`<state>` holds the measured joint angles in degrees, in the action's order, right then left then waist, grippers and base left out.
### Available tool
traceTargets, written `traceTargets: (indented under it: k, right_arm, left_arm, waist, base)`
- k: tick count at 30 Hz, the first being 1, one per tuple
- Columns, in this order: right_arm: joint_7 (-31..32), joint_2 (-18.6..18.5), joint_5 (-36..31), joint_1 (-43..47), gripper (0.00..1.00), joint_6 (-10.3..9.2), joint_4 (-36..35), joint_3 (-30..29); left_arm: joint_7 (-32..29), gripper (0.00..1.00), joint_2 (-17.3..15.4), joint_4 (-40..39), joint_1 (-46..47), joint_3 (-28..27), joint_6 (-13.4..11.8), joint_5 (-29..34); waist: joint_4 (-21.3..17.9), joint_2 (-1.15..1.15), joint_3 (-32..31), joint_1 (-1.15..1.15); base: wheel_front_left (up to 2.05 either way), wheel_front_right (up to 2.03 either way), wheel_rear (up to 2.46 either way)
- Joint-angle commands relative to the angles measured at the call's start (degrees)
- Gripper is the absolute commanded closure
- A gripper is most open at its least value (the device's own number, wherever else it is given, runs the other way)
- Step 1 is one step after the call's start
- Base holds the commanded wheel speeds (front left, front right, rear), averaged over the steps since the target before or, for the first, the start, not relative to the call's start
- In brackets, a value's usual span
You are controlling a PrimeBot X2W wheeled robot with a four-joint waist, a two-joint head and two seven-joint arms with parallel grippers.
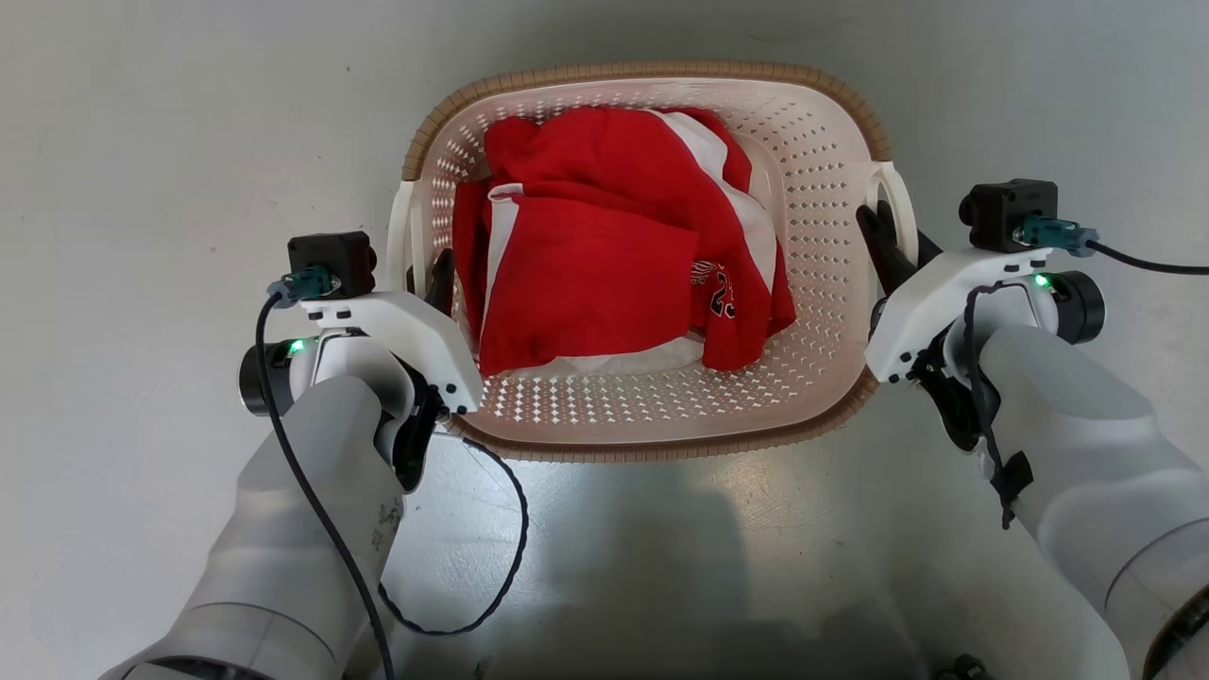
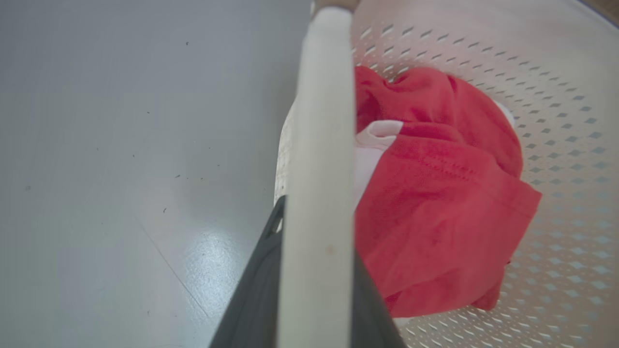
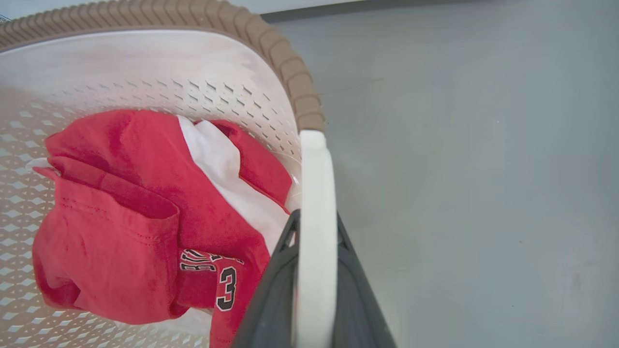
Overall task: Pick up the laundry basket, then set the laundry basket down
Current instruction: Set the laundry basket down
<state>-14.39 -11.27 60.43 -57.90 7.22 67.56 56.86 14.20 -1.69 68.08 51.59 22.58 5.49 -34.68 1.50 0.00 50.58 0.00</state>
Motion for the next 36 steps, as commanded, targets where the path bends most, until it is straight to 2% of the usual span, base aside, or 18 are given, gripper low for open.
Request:
traceTargets:
  k: [1, 9, 10, 11, 12, 25, 36]
  right_arm:
    - [-0.6, -0.2, -0.9, 2.2, 1.0, 0.26, 0.3, 0.1]
    - [-0.6, 0.1, -1.9, 2.5, 1.0, 0.26, 0.8, -1.0]
    - [-0.6, 0.2, -2.0, 2.5, 0.91, 0.26, 0.9, -1.0]
    - [-0.6, 0.3, -2.1, 2.5, 0.62, 0.26, 1.0, -1.1]
    - [-0.6, 0.4, -2.4, 2.6, 0.0, 0.26, 1.0, -1.0]
    - [-0.6, 0.3, -3.5, 2.8, 0.0, 0.26, 0.0, -1.9]
    - [-0.6, 1.0, -4.7, 4.5, 0.0, 0.26, -1.0, -4.0]
  left_arm:
    - [0.8, 1.0, -1.3, -0.9, 0.3, -1.3, 1.0, 0.5]
    - [0.8, 1.0, -1.2, -0.7, 0.0, -1.0, 1.3, -0.1]
    - [0.8, 1.0, -1.2, -0.5, 0.0, -0.9, 1.3, -0.5]
    - [0.8, 0.51, -1.2, 0.0, -0.1, -0.5, 1.4, -0.9]
    - [0.8, 0.0, -1.2, 0.7, 0.0, 0.3, 1.5, -2.0]
    - [0.8, 0.0, -1.2, 1.6, 0.9, 3.9, 1.2, -5.7]
    - [0.8, 0.0, -1.9, 0.0, -0.5, 3.3, -0.5, -2.0]
  waist:
    - [0.0, 0.0, 0.1, 0.0]
    - [-0.1, 0.0, 0.7, 0.0]
    - [-0.1, 0.0, 0.7, 0.0]
    - [-0.2, 0.0, 0.7, 0.0]
    - [-0.2, 0.0, 0.7, 0.0]
    - [-0.1, 0.0, 0.4, 0.0]
    - [-0.8, 0.0, -3.4, 0.0]
  base:
    - [0.0, 0.0, 0.0]
    - [0.0, 0.0, 0.0]
    - [0.0, 0.0, 0.0]
    - [0.0, 0.0, 0.0]
    - [0.0, 0.0, 0.0]
    - [0.0, 0.0, 0.0]
    - [0.0, 0.0, 0.0]
